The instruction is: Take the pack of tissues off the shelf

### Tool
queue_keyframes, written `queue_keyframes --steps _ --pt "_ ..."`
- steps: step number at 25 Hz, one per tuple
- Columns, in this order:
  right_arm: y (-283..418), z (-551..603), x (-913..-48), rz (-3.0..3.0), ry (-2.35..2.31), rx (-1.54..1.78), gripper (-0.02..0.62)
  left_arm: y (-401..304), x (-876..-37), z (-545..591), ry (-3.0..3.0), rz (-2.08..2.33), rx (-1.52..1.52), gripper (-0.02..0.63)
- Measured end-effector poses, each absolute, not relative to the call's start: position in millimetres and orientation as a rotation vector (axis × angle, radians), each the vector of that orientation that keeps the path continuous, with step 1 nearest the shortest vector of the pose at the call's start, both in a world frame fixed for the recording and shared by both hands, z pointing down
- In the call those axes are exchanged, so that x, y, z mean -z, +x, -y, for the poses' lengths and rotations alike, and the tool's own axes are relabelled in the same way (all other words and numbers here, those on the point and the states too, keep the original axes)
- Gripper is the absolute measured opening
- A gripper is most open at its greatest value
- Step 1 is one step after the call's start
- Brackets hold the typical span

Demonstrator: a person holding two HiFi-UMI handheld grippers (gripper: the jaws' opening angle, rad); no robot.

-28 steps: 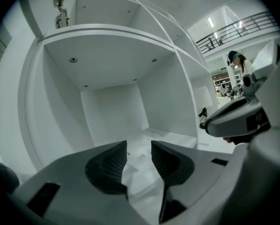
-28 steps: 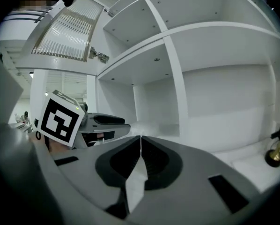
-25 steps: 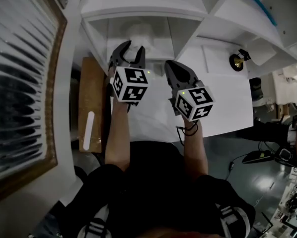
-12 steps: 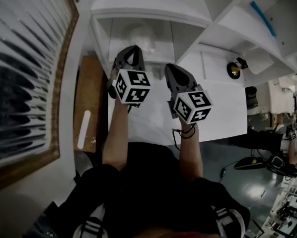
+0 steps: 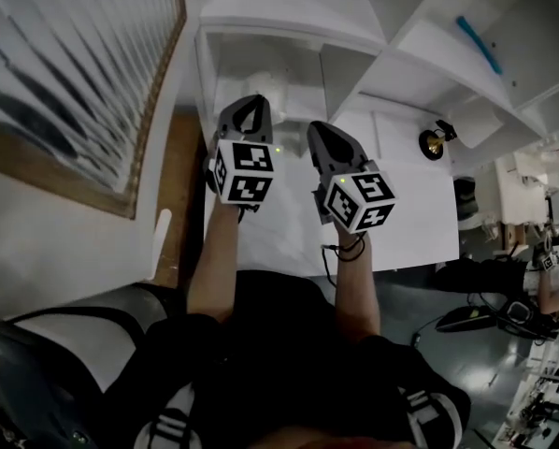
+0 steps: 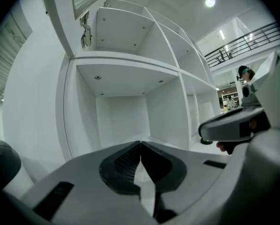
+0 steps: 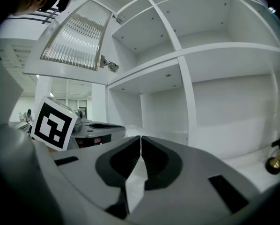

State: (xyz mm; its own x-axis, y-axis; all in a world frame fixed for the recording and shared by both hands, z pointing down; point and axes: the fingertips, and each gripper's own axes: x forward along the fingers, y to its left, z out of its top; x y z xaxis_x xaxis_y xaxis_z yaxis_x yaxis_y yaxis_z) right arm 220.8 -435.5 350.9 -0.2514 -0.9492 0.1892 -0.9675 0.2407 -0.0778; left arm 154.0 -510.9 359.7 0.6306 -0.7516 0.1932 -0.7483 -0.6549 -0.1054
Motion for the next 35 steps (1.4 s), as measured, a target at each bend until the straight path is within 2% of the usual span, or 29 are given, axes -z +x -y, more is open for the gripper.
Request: queue_keyframes --steps 16,35 --pt "199.6 408.6 -326.9 2.443 1.871 -0.213 0.023 115.8 -310.7 463.9 -2.876 -1.319 0.107 0.017" --pt "237.4 343.8 -307.4 2.503 1.885 -0.207 0.023 140.4 -313.3 371.5 -2.959 -1.358 0.046 0.017"
